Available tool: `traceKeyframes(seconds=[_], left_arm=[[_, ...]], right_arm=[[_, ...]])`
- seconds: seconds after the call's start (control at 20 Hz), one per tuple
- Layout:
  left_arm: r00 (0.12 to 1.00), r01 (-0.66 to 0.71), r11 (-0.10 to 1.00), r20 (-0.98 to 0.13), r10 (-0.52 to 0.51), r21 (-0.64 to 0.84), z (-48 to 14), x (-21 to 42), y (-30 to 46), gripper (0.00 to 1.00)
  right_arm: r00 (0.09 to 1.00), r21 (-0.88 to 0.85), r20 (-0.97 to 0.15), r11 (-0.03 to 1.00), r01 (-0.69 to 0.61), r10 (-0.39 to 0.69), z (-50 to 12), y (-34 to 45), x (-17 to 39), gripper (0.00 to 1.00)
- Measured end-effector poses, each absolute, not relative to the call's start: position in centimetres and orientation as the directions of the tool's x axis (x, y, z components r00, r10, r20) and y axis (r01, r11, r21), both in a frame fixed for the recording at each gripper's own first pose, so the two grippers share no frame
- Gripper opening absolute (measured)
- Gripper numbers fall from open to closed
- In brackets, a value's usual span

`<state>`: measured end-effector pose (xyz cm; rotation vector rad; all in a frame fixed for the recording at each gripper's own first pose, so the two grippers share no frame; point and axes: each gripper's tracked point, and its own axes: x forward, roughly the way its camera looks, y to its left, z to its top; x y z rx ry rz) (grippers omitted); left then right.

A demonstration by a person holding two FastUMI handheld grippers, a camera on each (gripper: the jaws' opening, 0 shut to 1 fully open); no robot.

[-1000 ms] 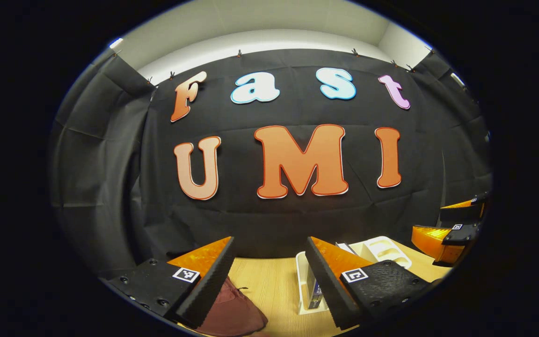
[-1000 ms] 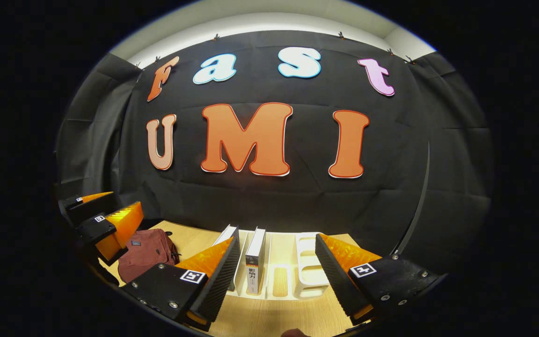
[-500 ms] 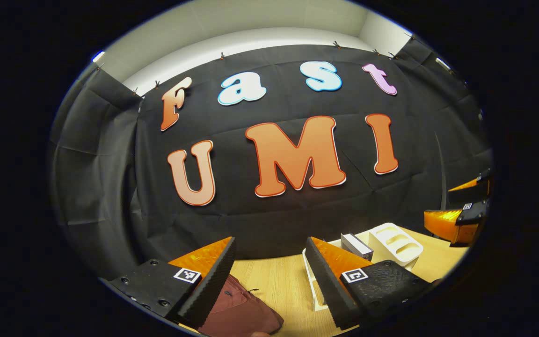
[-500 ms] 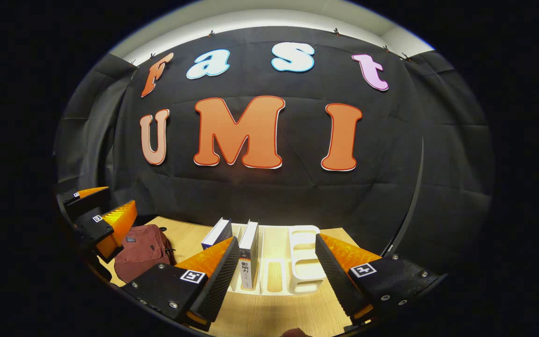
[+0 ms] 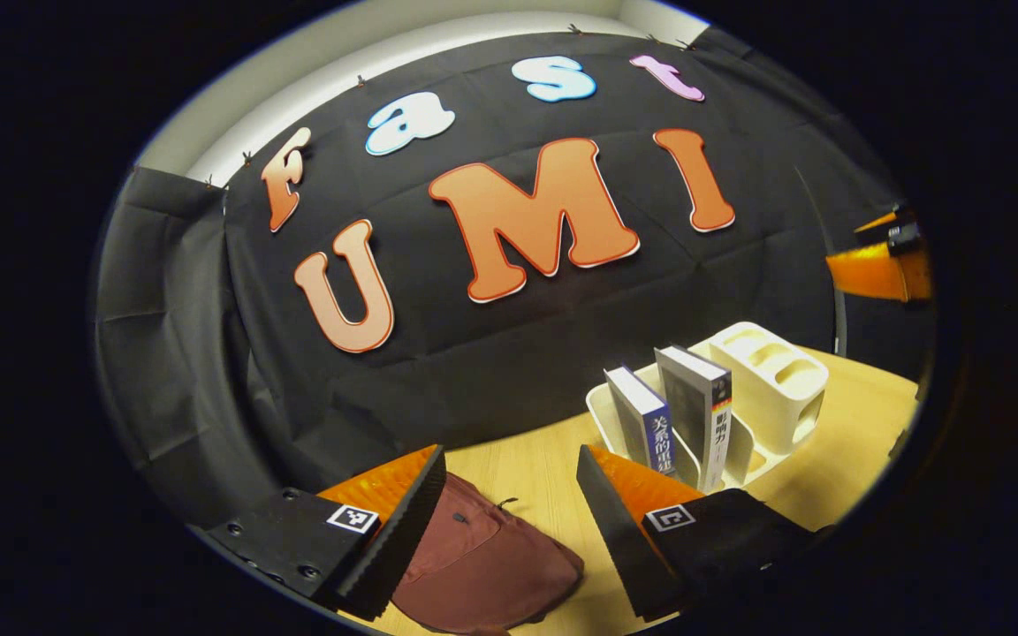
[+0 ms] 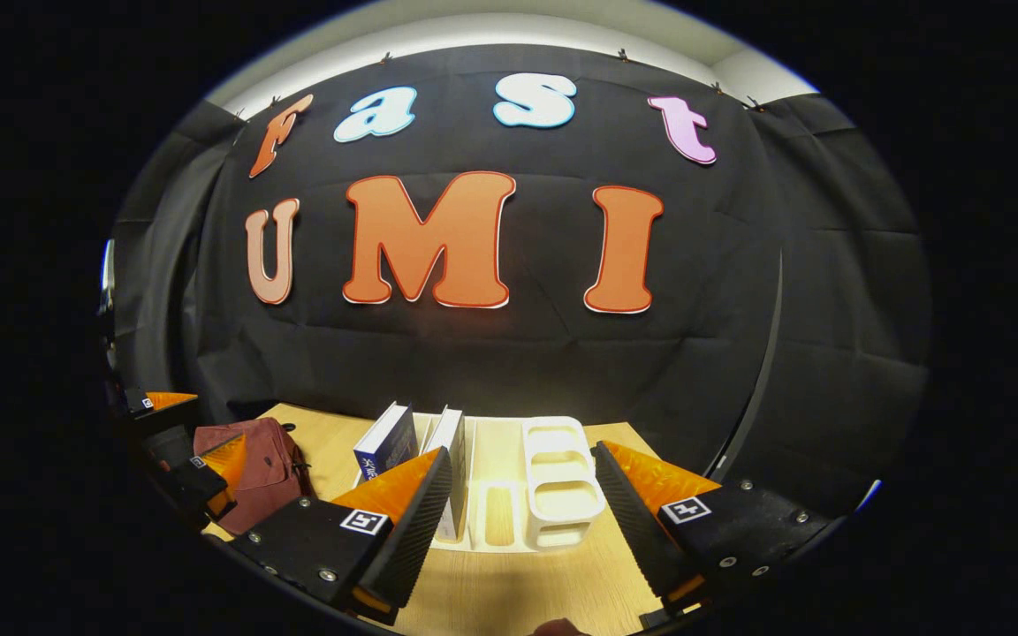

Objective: Open the schoolbag, grab two books from the bookshelf and put them into the schoolbag.

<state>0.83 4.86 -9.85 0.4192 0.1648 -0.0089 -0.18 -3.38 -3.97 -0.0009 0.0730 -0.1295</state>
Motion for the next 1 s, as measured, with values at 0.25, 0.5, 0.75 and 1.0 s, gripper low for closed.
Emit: traceKeyframes(seconds=[0.25, 0.5, 0.75, 1.0], left_arm=[[0.965, 0.083, 0.861, -0.255, 0.055, 0.502, -14.5, 0.1, 6.0, 0.94], [0.916, 0.160, 0.774, -0.384, 0.114, 0.612, -20.9, -1.3, 7.7, 0.98], [0.871, 0.232, 0.687, -0.461, 0.168, 0.689, -26.7, -2.7, 9.4, 0.98], [0.833, 0.293, 0.624, -0.514, 0.204, 0.724, -31.4, -4.7, 11.0, 0.98]], right_arm=[[0.986, -0.012, -0.087, 0.990, 0.138, -0.139, -4.8, -3.7, -0.2, 0.96], [0.982, -0.019, -0.118, 0.989, 0.147, -0.148, -6.2, -4.1, -0.1, 0.96], [0.975, -0.034, -0.159, 0.988, 0.153, -0.156, -8.1, -4.5, 0.0, 0.96], [0.973, -0.058, -0.172, 0.987, 0.148, -0.156, -8.8, -4.7, 0.0, 0.96]])
